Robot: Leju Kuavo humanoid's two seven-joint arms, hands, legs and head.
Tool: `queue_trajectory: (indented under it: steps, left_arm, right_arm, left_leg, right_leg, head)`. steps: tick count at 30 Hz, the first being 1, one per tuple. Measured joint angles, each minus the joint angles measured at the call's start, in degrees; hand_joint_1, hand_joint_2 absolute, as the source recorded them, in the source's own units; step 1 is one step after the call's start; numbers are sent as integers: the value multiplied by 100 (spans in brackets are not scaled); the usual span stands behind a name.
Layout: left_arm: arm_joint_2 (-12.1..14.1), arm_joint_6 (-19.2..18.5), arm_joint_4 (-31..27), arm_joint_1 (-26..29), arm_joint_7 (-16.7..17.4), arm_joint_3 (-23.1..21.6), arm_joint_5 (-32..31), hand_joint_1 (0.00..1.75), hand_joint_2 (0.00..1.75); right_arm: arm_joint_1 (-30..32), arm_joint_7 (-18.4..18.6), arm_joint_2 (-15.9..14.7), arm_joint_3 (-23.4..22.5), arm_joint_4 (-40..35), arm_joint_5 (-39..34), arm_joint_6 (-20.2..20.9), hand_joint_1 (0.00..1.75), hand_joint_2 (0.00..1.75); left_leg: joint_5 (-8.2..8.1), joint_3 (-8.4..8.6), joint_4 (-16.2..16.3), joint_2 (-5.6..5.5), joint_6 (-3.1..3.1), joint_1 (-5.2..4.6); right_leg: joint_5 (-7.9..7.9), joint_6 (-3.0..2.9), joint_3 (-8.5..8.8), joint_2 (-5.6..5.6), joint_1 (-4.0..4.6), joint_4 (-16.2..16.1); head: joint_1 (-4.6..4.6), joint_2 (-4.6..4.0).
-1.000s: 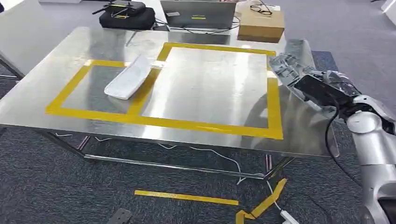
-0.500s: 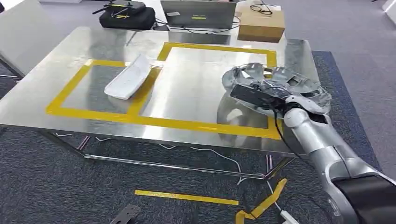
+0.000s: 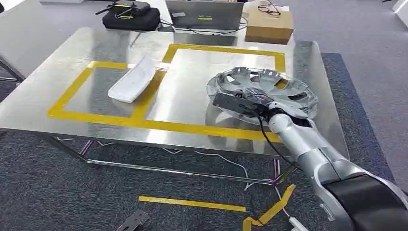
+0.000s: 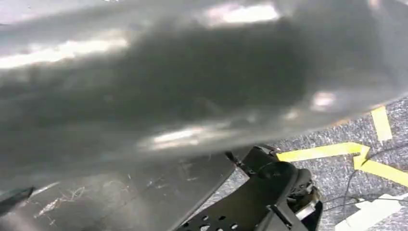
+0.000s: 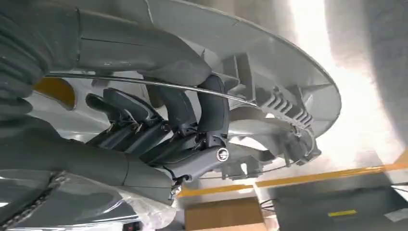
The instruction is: Take the parts from the cabinet and place them on the table.
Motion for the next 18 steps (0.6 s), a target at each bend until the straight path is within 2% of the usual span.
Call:
queue_trajectory:
  steps: [10,11,18]
  left_arm:
    - [-44,-39,0,-44,-4,-59,-9,0,0]
    - [-44,-39,0,-45,-9,-68,-7,0,175]
    - [-61,0,0,-45,-66,-153,-17,0,175]
  right_arm:
    - [-65,-85,247,173,292,92,-89,175,175]
    - [-66,-101,260,181,324,103,-109,0,0]
    - [-86,-219,326,249,492,129,-219,0,0]
  left_leg:
    - [0,0,0,-2,0,2]
    - [0,0,0,-2,0,3]
    - [0,0,0,-3,0,3]
  right_leg:
    - [0,0,-1,-4,1,0]
    - [0,0,-1,-4,1,0]
    - [0,0,0,-5,1,0]
  head:
    - [0,0]
    - [0,0]
    - [0,0]
